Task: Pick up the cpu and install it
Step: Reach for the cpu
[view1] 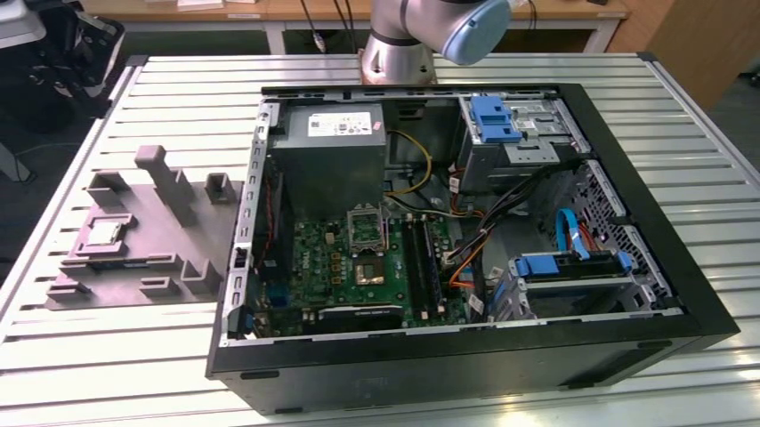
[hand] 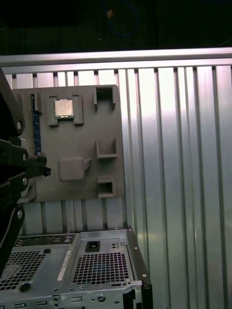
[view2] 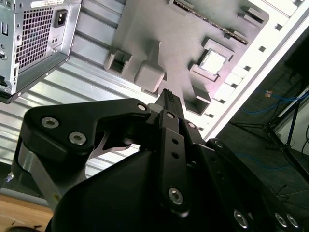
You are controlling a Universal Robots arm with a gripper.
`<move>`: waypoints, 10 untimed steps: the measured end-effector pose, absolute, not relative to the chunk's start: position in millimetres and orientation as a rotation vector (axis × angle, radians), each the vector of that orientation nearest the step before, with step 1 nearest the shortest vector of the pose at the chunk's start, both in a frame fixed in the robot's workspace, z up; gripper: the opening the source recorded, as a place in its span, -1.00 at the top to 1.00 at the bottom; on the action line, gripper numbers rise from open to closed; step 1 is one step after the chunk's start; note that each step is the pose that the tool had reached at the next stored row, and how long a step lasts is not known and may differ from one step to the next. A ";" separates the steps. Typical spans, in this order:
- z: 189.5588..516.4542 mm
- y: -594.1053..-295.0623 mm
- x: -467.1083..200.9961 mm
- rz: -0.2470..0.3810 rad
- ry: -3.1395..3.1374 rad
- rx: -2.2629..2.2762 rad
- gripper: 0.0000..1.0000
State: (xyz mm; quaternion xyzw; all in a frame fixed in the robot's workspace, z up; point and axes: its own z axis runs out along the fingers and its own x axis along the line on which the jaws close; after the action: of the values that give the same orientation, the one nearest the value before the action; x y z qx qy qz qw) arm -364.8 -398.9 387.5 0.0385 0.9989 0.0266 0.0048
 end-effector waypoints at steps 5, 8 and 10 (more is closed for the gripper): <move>387.3 -398.9 -367.0 0.083 3.128 0.120 0.79; 387.2 -398.9 -368.8 0.083 3.129 0.120 0.79; 387.2 -398.9 -369.8 0.083 3.129 0.120 0.79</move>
State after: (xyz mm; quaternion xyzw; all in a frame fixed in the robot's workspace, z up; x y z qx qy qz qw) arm -369.8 -398.9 387.2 0.0384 0.9989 0.0266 0.0048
